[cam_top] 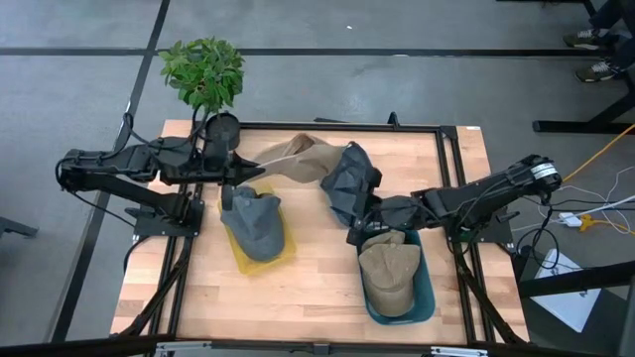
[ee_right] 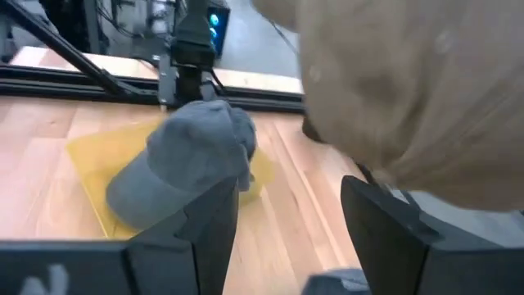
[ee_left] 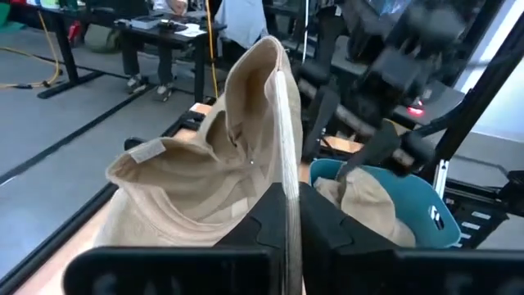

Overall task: Pick & Place hat
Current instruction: Put the brown cap into the yellow bin

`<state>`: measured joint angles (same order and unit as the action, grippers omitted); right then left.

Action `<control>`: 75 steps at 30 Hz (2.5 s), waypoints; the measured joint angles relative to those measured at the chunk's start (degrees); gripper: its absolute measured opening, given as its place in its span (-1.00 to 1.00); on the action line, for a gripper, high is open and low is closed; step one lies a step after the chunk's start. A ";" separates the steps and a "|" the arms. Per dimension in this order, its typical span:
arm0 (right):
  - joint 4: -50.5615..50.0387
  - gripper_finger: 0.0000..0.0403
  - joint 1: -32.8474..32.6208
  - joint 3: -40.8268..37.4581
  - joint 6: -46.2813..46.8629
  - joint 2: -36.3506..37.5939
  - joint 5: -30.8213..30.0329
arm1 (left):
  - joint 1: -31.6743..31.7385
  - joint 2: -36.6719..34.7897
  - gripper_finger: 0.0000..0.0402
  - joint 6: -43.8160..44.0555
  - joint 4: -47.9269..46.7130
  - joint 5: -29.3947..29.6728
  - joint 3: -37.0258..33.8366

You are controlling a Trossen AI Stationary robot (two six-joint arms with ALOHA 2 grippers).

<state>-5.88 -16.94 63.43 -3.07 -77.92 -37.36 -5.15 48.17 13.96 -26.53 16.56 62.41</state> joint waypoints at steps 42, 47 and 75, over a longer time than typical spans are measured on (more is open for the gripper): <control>63.03 0.06 8.48 -25.15 -11.46 -2.97 -1.62 | -2.67 2.77 -0.94 1.80 7.50 3.40 0.00; 66.46 0.06 9.68 -25.15 -13.62 -2.92 0.04 | -2.62 2.77 -0.94 2.68 7.50 2.50 0.00; 66.39 -0.88 13.67 -25.17 -5.94 -2.92 29.29 | -2.64 0.39 -0.93 2.90 7.03 -1.27 0.00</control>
<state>60.51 -3.27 38.26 -9.02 -80.84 -8.07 -7.79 48.56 16.86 -19.50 15.29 62.41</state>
